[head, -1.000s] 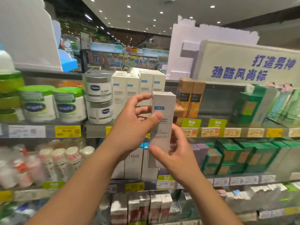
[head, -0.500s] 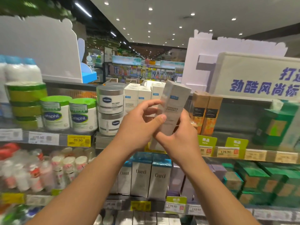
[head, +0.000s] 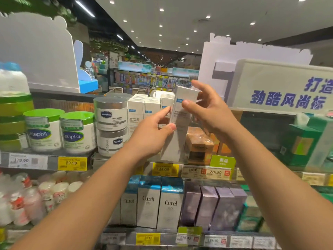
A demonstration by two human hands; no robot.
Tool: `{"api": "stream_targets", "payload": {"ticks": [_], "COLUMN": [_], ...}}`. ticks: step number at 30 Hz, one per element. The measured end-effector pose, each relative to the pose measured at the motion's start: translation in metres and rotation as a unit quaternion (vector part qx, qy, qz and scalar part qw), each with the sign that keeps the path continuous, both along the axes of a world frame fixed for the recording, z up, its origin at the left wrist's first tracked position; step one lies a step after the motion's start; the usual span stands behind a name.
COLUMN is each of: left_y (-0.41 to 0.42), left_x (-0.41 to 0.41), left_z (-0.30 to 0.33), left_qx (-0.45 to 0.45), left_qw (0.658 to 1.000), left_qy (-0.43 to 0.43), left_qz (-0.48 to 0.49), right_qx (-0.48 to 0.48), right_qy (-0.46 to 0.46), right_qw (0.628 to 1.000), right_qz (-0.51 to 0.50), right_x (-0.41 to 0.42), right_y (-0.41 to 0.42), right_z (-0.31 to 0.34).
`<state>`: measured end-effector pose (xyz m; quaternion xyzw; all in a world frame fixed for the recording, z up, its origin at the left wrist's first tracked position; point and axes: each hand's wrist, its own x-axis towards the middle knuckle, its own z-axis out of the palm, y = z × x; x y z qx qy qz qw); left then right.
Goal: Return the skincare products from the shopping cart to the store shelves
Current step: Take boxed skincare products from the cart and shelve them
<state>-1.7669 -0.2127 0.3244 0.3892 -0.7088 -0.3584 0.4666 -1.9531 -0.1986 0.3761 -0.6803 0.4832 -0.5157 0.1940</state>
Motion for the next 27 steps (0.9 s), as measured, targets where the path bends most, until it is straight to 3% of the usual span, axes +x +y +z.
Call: {"api": "stream_targets", "payload": {"ticks": [5, 16, 27], "left_y": [-0.012, -0.029, -0.025], "left_x": [-0.011, -0.028, -0.034], "left_z": [-0.005, -0.034, -0.04], "left_qx": [-0.019, -0.032, -0.036], "left_qw": [1.0, 0.995, 0.991], "left_qy": [-0.018, -0.042, -0.068], "left_qz": [0.006, 0.089, 0.106], "right_qx": [0.002, -0.036, -0.051], "right_qy": [0.004, 0.144, 0.167], "right_qw": [1.0, 0.988, 0.979], "right_qz": [0.026, -0.046, -0.103], "right_x": [-0.006, -0.011, -0.016], "right_y": [-0.013, -0.035, -0.04], "right_z": [0.005, -0.01, -0.023]}}
